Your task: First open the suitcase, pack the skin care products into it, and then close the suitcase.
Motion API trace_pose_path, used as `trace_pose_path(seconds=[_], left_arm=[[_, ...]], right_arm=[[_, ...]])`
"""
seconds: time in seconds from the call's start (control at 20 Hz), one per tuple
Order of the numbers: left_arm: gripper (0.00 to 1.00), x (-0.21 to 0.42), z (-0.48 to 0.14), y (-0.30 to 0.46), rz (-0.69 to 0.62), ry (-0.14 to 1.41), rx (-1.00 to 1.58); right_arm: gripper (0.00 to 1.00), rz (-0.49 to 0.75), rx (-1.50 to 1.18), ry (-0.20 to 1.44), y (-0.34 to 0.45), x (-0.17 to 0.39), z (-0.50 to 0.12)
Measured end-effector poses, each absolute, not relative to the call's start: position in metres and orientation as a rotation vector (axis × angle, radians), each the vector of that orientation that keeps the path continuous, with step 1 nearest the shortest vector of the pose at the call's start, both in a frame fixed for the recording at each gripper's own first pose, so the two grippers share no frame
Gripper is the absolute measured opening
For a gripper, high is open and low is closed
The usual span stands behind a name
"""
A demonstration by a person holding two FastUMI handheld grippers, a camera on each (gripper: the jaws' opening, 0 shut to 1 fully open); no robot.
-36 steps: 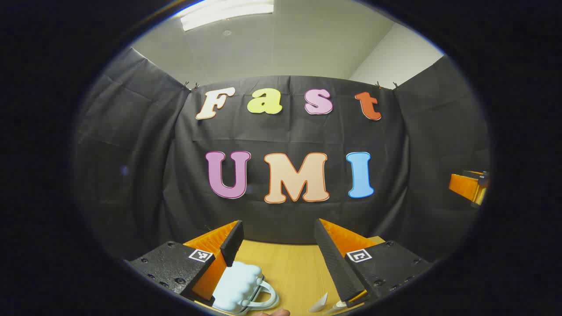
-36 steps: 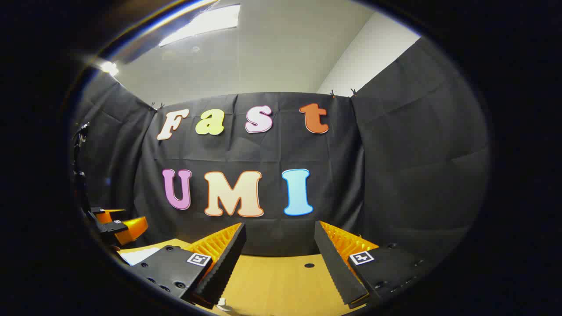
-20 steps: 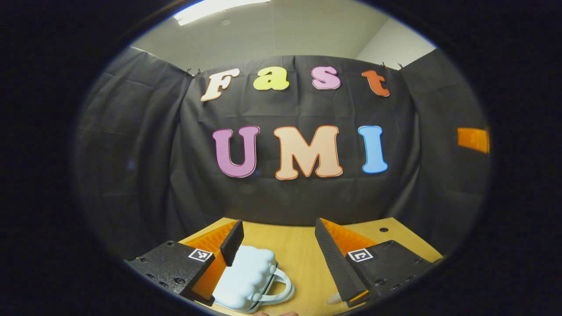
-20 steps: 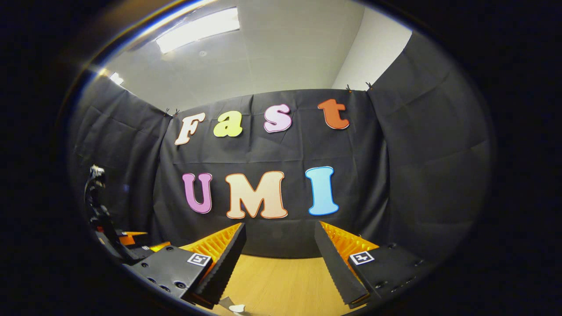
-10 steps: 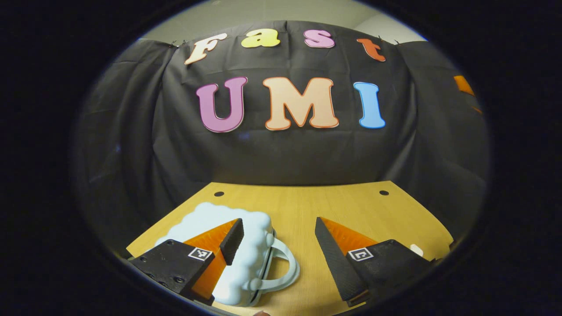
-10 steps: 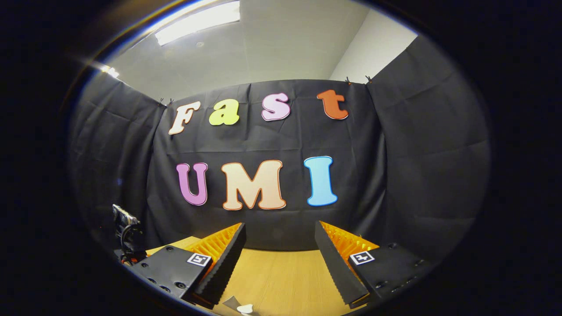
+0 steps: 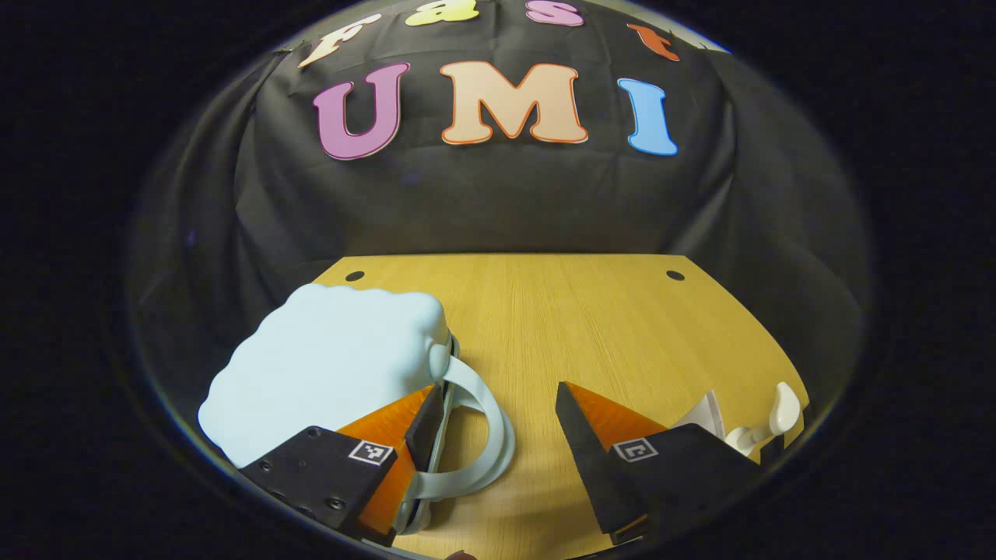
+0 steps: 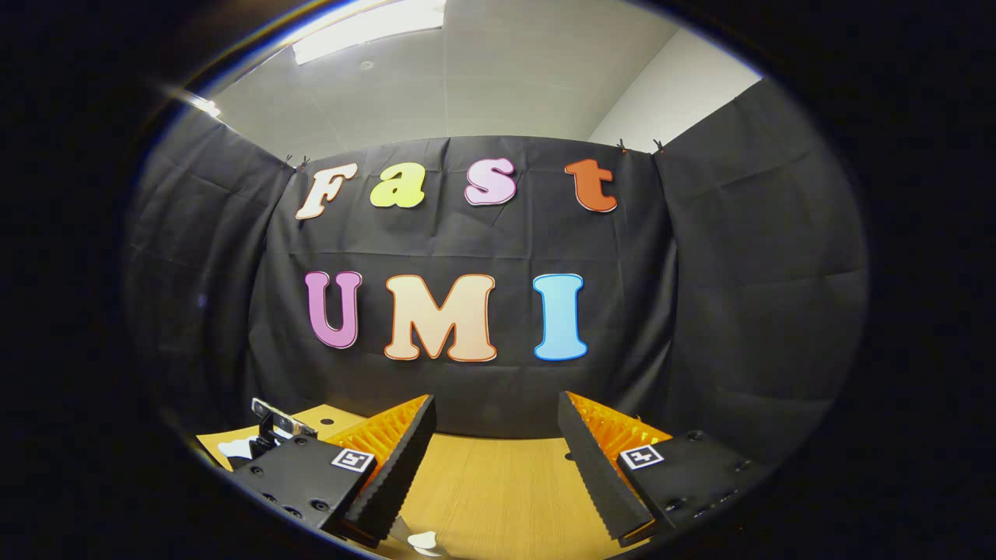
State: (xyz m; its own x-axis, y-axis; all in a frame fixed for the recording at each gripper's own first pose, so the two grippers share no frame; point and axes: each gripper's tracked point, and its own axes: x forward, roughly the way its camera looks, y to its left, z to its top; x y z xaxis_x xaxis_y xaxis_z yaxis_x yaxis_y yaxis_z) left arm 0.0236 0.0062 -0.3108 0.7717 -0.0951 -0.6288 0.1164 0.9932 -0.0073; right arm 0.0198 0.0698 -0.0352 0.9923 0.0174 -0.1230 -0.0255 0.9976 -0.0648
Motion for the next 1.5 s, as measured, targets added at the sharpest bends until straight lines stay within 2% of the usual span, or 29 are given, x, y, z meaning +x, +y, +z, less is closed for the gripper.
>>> trace_pose_path(seconds=[0.35, 0.55, 0.65, 0.7, 1.0, 1.05, 1.1, 1.25, 1.5], left_arm=[[0.87, 0.028, -0.359, 0.006, -0.09, 0.813, 0.055], [0.73, 0.027, -0.372, 0.003, -0.106, 0.875, 0.024], [0.34, 0.027, -0.372, 0.012, -0.058, 0.899, 0.027], [0.15, 0.025, -0.371, 0.009, -0.076, 0.913, 0.003], [0.01, 0.025, -0.371, 0.008, -0.113, 0.979, -0.06], [0.04, 0.025, -0.367, 0.008, -0.121, 0.96, -0.045], [0.0, 0.024, -0.362, 0.009, -0.109, 0.954, -0.034], [0.0, 0.033, -0.344, 0.008, -0.099, 0.88, 0.008], [0.0, 0.034, -0.306, 0.015, -0.122, 0.883, -0.015]], right_arm=[[0.98, 0.007, -0.089, 0.167, 0.065, 0.028, -0.046], [0.98, 0.017, -0.113, 0.175, 0.068, 0.032, -0.05], [0.98, 0.021, -0.127, 0.172, 0.07, 0.033, -0.05], [0.98, 0.024, -0.133, 0.17, 0.071, 0.034, -0.049], [0.99, 0.036, -0.121, 0.16, 0.073, 0.035, -0.051], [0.99, 0.038, -0.114, 0.159, 0.074, 0.035, -0.051], [0.99, 0.041, -0.107, 0.16, 0.074, 0.035, -0.051], [0.99, 0.045, -0.097, 0.151, 0.075, 0.035, -0.051], [0.99, 0.077, -0.07, 0.137, 0.085, 0.039, -0.053]])
